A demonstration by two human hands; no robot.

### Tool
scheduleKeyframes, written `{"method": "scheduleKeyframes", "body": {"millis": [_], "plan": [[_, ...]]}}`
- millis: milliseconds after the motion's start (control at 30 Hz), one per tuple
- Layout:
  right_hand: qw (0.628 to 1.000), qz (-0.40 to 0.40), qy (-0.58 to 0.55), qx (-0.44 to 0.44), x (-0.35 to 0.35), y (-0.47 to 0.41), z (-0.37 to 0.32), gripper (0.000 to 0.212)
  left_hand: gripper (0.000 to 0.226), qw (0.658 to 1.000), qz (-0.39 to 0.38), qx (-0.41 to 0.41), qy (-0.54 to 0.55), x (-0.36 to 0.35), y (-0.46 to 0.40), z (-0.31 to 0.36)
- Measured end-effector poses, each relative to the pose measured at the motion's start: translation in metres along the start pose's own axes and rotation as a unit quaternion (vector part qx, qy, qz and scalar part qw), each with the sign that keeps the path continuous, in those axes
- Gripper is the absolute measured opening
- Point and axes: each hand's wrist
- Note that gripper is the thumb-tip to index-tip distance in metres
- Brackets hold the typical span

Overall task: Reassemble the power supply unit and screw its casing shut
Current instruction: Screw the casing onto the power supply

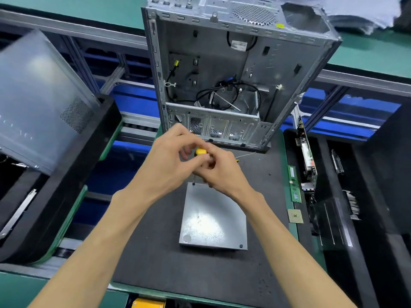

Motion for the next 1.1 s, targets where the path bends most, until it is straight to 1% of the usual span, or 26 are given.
{"method": "scheduleKeyframes", "body": {"millis": [67,100,167,233,267,300,333,367,500,567,633,667,733,800,867,933,1000,1033,1100], "plan": [[1.000,-0.018,-0.014,0.006,-0.001,0.003,-0.002,0.014,0.024,1.000,-0.015,0.000,0.002,0.003,-0.001,0.000],[1.000,-0.024,-0.019,0.007,0.000,0.005,-0.003,0.014,0.028,0.999,-0.033,-0.006,0.005,0.006,-0.001,0.000],[1.000,-0.019,-0.013,0.003,0.001,0.006,-0.005,0.022,0.031,0.998,-0.057,-0.013,0.014,0.009,-0.001,0.001],[1.000,-0.016,-0.001,0.000,0.002,0.006,-0.007,0.023,0.024,0.999,-0.049,-0.004,0.014,0.008,-0.003,0.003],[1.000,-0.020,-0.005,-0.004,0.002,0.005,-0.008,0.019,0.022,0.999,-0.036,0.003,0.005,0.007,-0.003,0.004],[0.999,-0.030,-0.015,-0.009,0.001,0.004,-0.008,0.010,0.021,1.000,-0.021,0.008,-0.005,0.005,-0.003,0.005],[0.999,-0.038,-0.027,-0.014,0.000,0.004,-0.009,0.008,0.020,1.000,-0.009,0.010,-0.015,0.004,-0.004,0.006],[0.998,-0.047,-0.037,-0.016,0.000,0.005,-0.010,0.013,0.019,1.000,-0.005,0.009,-0.022,0.004,-0.004,0.006],[0.992,-0.103,-0.073,-0.023,0.001,0.011,-0.007,0.010,0.027,0.998,-0.054,-0.007,-0.016,0.009,-0.003,0.006],[0.993,-0.098,-0.064,-0.025,0.003,0.011,-0.006,0.004,0.025,0.999,-0.053,0.003,0.001,0.008,-0.004,0.009],[0.995,-0.084,-0.043,-0.014,0.004,0.009,-0.009,0.020,0.023,0.999,-0.034,0.018,-0.006,0.005,-0.005,0.011],[0.996,-0.081,-0.037,-0.011,0.004,0.008,-0.010,0.020,0.023,0.999,-0.026,0.024,-0.026,0.002,-0.006,0.010],[0.996,-0.081,-0.040,-0.006,0.002,0.006,-0.012,0.016,0.017,0.998,-0.007,0.037,-0.050,0.000,-0.007,0.008],[0.996,-0.078,-0.044,-0.009,0.001,0.004,-0.011,0.021,0.015,0.999,-0.008,0.031,-0.039,-0.001,-0.007,0.007],[0.995,-0.088,-0.042,-0.003,0.000,0.005,-0.010,0.021,0.028,0.999,-0.032,0.025,-0.021,-0.002,-0.004,0.006],[0.992,-0.114,-0.063,0.006,0.001,0.006,-0.007,0.017,0.040,0.998,-0.039,0.039,0.005,0.002,-0.002,0.005],[0.989,-0.122,-0.080,0.006,0.003,0.007,-0.007,0.029,0.045,0.998,-0.038,0.045,0.017,0.004,0.001,0.002],[0.990,-0.119,-0.078,0.006,0.003,0.007,-0.007,0.034,0.044,0.998,-0.034,0.042,0.014,0.004,0.002,0.003],[0.993,-0.101,-0.067,0.016,0.001,0.004,-0.010,0.031,0.033,0.999,-0.009,0.035,0.003,0.001,0.002,0.005]]}}
Point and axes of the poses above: each hand's wrist, its own y-axis away from the middle knuckle, its own x-axis out of the back of the hand, z = x × y, and after that the axes turned 15 degrees about -x, right-handed
